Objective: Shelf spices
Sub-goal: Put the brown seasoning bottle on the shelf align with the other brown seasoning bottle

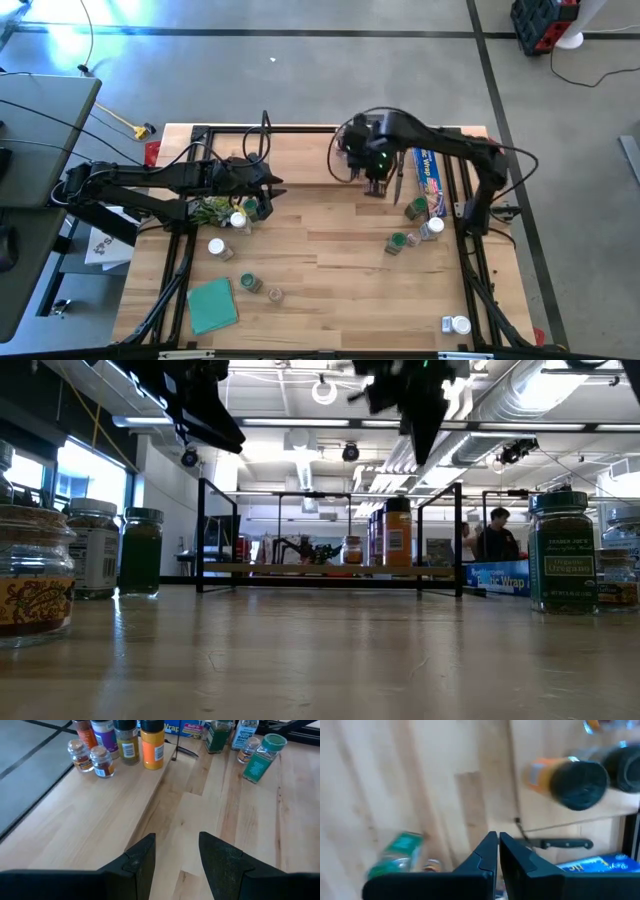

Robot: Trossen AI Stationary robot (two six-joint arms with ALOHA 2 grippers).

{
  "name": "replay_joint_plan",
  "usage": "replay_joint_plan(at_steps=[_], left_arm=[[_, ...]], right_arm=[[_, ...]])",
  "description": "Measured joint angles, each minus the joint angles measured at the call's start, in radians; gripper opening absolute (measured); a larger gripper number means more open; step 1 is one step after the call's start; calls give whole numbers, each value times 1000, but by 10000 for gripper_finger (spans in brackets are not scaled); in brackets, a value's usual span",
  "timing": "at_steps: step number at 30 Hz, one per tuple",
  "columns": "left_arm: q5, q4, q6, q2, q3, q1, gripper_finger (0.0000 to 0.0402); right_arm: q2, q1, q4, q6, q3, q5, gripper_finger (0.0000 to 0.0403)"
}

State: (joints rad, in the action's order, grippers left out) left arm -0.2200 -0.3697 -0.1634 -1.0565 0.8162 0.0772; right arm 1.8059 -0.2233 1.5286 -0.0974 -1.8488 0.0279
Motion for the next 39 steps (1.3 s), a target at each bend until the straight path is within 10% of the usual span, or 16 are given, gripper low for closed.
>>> replay_joint_plan(at_steps=[13,21,29,39], left_arm=[[-12,2,37,0,0,0,145],[-12,14,37,0,0,0,145],[-11,32,35,0,0,1,145],[-11,32,10,0,0,1,145]], right_arm=[[-155,494,35,518,19,154,12],[-328,689,-30,855,435,94,30],[-546,659,-381,611,819,-5,143],[-523,535,-469,324,1007,-4,239]])
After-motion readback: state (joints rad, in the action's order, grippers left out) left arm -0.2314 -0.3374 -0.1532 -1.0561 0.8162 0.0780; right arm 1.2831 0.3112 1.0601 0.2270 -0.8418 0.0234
